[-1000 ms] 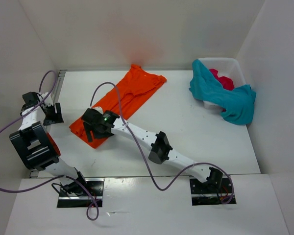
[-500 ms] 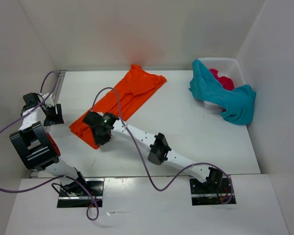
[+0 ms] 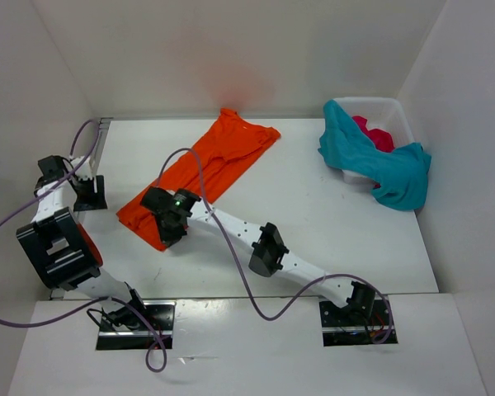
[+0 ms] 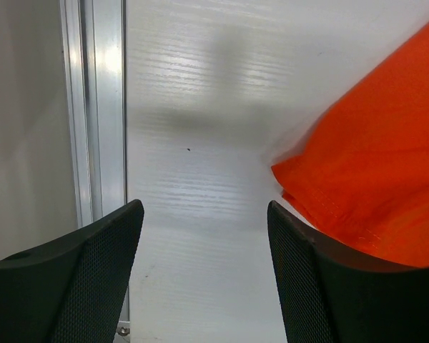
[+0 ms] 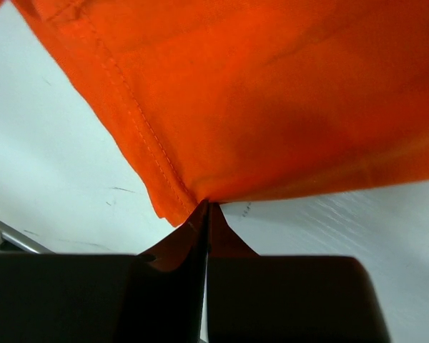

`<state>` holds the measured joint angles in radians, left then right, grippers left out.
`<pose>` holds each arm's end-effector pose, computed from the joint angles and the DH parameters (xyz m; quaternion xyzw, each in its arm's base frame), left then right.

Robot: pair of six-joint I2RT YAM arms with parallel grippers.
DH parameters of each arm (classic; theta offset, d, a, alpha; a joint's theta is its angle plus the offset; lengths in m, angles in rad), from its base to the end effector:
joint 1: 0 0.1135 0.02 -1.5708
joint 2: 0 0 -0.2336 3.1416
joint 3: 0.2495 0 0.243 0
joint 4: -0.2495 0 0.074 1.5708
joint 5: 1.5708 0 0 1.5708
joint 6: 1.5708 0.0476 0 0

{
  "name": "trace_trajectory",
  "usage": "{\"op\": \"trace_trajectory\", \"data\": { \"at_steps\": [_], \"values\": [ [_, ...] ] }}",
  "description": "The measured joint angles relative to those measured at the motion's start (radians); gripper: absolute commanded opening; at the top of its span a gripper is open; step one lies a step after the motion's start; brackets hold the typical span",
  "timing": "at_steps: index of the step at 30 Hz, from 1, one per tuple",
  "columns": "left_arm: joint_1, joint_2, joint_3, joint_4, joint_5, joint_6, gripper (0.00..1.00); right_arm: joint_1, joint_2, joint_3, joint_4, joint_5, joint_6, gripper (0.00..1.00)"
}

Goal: Fold and stack the t-shirts
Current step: Rotate the tshirt 90 degrees

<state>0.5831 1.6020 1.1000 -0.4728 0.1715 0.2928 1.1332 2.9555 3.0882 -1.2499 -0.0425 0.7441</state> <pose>0.2803 0.1752 0.1862 -0.1129 0.9460 0.0499 0.2996 0.2220 0.4794 0.1381 -0.1930 0.9549 0.1936 0.1161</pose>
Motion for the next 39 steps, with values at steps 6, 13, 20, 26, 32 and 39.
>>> {"op": "trace_trajectory", "data": {
  "at_steps": [6, 13, 20, 26, 32, 39],
  "values": [
    [-0.087, -0.01, 0.009, -0.03, -0.003, 0.102, 0.77, 0.001, -0.153, -0.28, 0.017, 0.057, 0.007, 0.0],
    [-0.279, -0.008, 0.009, -0.036, -0.071, 0.203, 0.77, -0.018, -0.64, -1.186, 0.338, 0.047, 0.044, 0.0],
    [-0.384, 0.011, 0.009, -0.035, -0.102, 0.235, 0.77, -0.171, -1.073, -1.883, 0.505, -0.012, 0.136, 0.0],
    [-0.542, 0.027, 0.026, -0.052, -0.15, 0.278, 0.77, -0.177, -1.229, -2.084, 0.576, -0.009, 0.153, 0.0],
    [-0.673, -0.021, 0.058, -0.067, -0.217, 0.423, 0.77, -0.219, -1.443, -2.248, 0.545, 0.0, 0.15, 0.42],
    [-0.768, -0.417, -0.026, -0.045, -0.249, 0.801, 0.77, -0.232, -1.709, -2.287, 0.533, -0.007, 0.165, 0.74]
  ]
}}
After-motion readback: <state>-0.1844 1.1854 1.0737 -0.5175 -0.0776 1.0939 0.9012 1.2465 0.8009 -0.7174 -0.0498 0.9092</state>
